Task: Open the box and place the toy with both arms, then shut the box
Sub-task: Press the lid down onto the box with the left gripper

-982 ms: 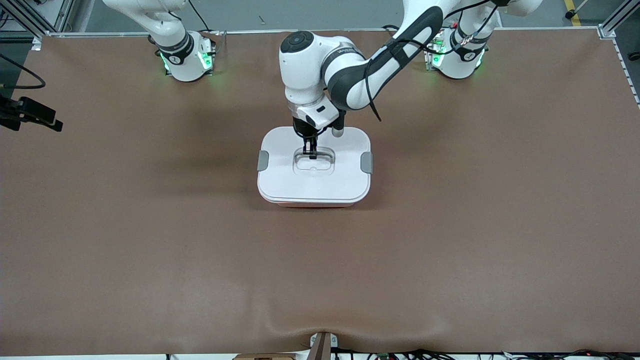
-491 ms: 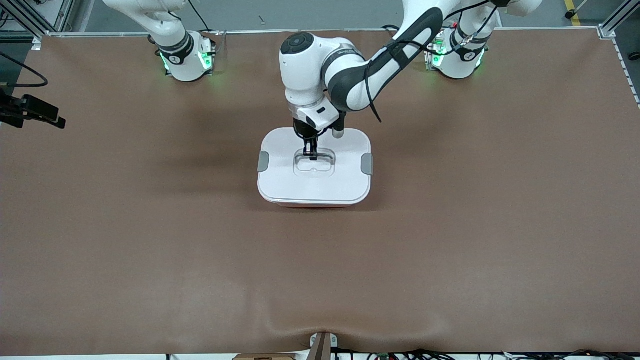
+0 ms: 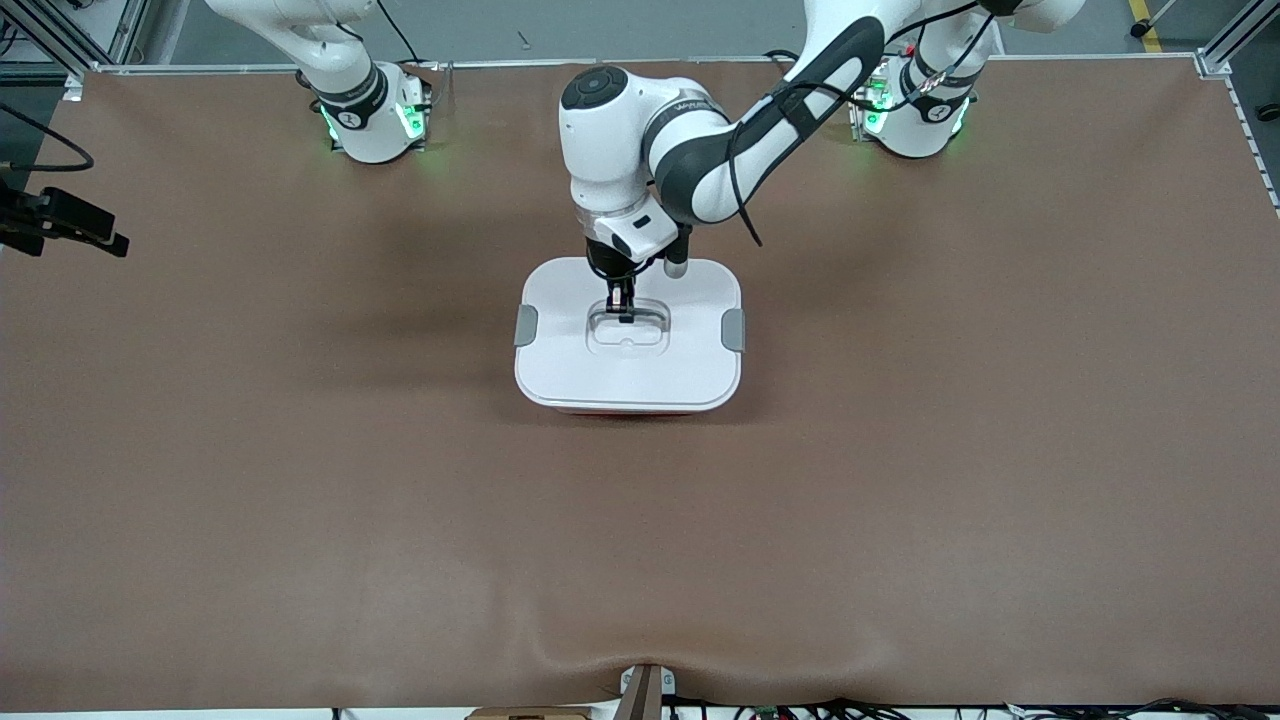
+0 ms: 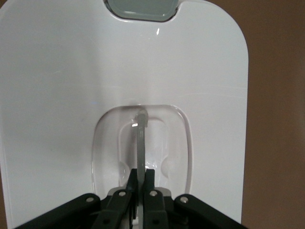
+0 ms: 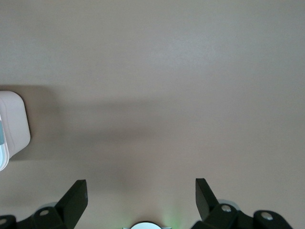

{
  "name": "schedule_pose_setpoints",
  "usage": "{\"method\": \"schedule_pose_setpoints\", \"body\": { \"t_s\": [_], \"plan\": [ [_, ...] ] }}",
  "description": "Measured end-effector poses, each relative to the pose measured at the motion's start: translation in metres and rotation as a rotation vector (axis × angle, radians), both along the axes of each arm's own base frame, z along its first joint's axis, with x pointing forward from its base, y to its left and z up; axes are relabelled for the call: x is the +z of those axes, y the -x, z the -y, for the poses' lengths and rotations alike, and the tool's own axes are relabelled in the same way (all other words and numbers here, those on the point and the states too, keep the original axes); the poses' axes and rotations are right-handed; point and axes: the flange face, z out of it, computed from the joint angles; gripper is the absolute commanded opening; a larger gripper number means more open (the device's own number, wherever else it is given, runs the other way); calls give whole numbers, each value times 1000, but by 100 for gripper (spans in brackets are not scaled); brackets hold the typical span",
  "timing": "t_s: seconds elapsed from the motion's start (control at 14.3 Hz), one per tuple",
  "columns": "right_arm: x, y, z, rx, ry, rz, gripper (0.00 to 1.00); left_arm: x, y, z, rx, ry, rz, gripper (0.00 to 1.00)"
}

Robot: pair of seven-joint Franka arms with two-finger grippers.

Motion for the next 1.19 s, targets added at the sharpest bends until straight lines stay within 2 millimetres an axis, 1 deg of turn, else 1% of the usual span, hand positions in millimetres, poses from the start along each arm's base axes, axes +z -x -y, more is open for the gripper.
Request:
{"method": "schedule_pose_setpoints", "body": {
  "t_s": [0.28, 0.77, 1.19],
  "plan": [
    [4, -2, 2, -4, 3, 21, 100, -1, 2, 2, -3, 1, -1, 0],
    [4, -3, 3, -4, 4, 28, 100, -5, 4, 3, -4, -1, -6, 0],
    [5, -3, 7, -13, 5, 36, 100, -9, 7, 3, -4, -8, -11, 0]
  ]
}}
